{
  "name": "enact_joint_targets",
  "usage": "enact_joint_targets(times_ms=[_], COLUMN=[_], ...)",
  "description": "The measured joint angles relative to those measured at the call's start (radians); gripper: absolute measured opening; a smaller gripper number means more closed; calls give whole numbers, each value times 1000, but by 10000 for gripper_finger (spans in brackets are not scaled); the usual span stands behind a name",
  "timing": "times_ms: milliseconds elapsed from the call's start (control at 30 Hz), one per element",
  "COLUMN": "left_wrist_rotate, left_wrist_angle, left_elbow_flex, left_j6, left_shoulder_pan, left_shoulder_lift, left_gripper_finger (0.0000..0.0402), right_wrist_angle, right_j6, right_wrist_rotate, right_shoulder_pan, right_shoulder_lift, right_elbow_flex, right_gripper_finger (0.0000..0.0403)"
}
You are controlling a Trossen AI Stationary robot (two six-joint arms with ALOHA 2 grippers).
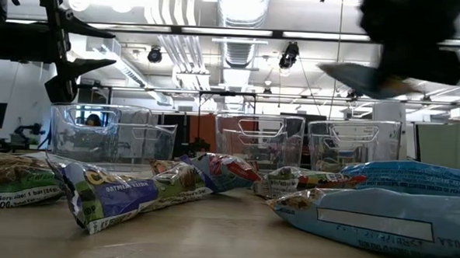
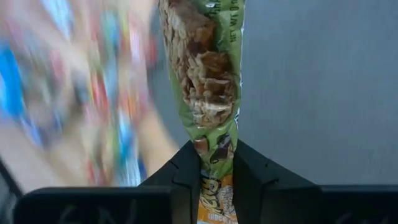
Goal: Pick and place Granola Bars by type
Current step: Put the yellow granola bar into the middle transparent bin, then put the blue granola bar into the left transparent bin
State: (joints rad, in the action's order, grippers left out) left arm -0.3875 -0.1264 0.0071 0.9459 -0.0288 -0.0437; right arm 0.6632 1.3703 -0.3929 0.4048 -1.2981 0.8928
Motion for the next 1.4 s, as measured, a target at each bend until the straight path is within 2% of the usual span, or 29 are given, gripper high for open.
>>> enact_joint_targets(times_ms=[100, 200, 300, 367, 467, 533, 633, 800, 1067, 1233, 1400], left_wrist_rotate=[0, 0, 0, -2, -6, -8, -10, -10, -9, -8, -8], left_wrist_angle=[0, 0, 1, 1, 4, 3, 3, 3, 3, 3, -5], left_elbow_flex=[0, 0, 0, 0, 0, 0, 0, 0, 0, 0, 0], left_j6=[0, 1, 1, 1, 1, 1, 2, 2, 1, 1, 28], left_shoulder_pan=[0, 0, 0, 0, 0, 0, 0, 0, 0, 0, 0], left_shoulder_lift=[0, 0, 0, 0, 0, -2, -2, -2, -2, -2, -2], left_gripper_finger=[181, 181, 181, 181, 181, 181, 181, 181, 181, 181, 181], right_wrist_angle=[-140, -337, -461, -473, -493, -533, -599, -531, -192, -173, -166], right_j6=[-203, -366, -416, -428, -441, -461, -482, -524, -624, -736, -963], right_wrist_rotate=[-20, 38, 198, 329, 459, 488, 463, 445, 434, 390, 381], right_shoulder_pan=[-187, -381, -571, -674, -762, -783, -788, -795, -788, -761, -694], right_shoulder_lift=[56, 71, 29, -23, -114, -163, -221, -327, -463, -455, -381], right_elbow_flex=[0, 2, 2, 1, 0, 14, 70, 204, 433, 497, 520], right_gripper_finger=[58, 58, 58, 59, 59, 59, 59, 69, 168, 230, 259])
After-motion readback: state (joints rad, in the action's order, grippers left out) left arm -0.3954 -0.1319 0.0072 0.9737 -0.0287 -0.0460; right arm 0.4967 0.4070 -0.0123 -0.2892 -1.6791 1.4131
